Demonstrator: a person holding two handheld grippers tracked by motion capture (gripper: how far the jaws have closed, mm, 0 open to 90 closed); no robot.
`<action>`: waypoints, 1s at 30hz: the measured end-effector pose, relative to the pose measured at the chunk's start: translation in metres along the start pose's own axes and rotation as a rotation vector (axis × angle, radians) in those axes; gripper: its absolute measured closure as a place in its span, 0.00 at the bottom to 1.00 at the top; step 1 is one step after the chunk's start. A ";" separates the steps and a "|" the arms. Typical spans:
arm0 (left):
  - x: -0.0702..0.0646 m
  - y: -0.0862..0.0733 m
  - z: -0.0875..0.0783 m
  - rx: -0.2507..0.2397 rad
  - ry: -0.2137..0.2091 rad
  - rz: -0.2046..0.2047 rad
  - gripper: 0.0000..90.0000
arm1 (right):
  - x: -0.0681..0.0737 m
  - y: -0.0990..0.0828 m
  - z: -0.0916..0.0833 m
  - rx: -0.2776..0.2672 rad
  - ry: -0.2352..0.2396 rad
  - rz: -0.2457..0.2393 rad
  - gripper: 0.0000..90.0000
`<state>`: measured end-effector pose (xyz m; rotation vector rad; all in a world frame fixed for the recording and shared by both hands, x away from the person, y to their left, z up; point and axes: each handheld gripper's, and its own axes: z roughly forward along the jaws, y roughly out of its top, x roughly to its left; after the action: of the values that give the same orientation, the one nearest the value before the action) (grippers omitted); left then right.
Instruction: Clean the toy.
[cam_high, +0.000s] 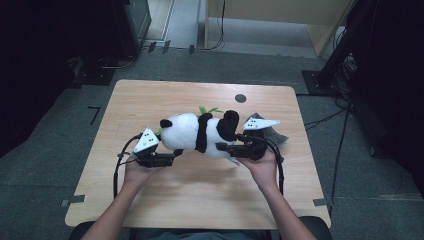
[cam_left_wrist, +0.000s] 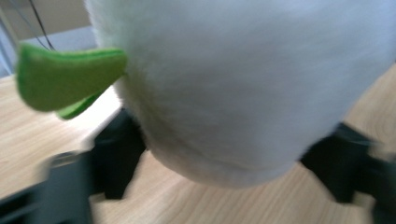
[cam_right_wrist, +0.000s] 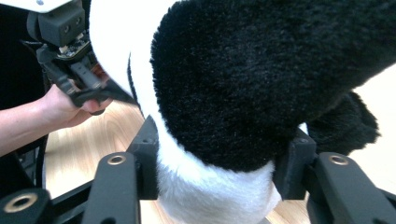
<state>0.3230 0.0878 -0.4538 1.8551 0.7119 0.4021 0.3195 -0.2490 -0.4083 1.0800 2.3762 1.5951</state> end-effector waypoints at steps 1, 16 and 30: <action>0.001 0.001 0.000 0.005 -0.003 -0.008 0.46 | 0.000 0.000 0.001 0.001 -0.005 0.004 0.48; 0.036 0.007 -0.013 0.062 -0.063 -0.263 0.68 | -0.020 -0.009 -0.010 -0.084 -0.053 -0.113 0.35; 0.034 0.013 -0.008 0.094 -0.158 -0.391 0.67 | -0.011 -0.021 0.020 -0.009 -0.049 -0.254 0.28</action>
<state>0.3477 0.1118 -0.4407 1.7584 0.9720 -0.0307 0.3262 -0.2442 -0.4388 0.7682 2.3601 1.4730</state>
